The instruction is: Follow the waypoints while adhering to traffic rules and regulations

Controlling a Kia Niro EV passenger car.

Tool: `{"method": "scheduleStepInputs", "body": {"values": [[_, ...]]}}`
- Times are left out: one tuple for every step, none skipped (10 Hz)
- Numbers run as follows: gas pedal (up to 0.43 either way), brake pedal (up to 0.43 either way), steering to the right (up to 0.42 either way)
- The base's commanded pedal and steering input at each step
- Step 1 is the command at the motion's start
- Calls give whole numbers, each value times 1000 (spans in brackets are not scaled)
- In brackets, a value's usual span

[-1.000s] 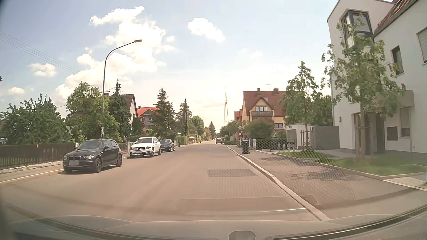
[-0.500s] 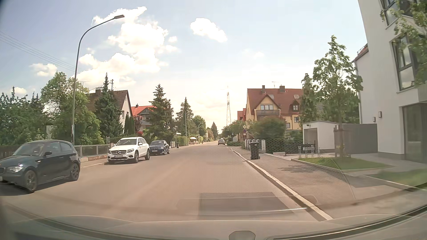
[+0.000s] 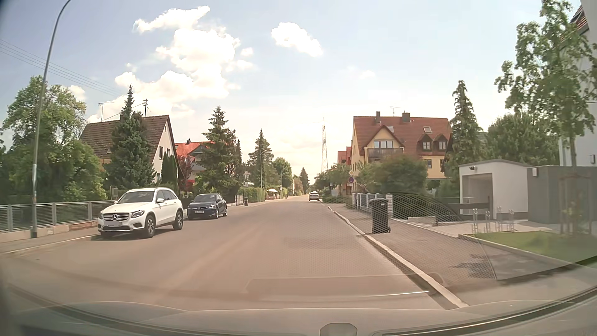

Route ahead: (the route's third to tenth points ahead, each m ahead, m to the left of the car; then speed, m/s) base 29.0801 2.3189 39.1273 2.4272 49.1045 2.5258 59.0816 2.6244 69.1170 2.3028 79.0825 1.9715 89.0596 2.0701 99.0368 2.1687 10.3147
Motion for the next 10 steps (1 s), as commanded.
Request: {"method": "scheduleStepInputs", "body": {"values": [[220, 0, -10], [220, 0, -9], [197, 0, -9], [189, 0, -9], [177, 0, -9], [157, 0, -9], [118, 0, -9], [118, 0, -9], [118, 0, -9], [118, 0, -6]]}}
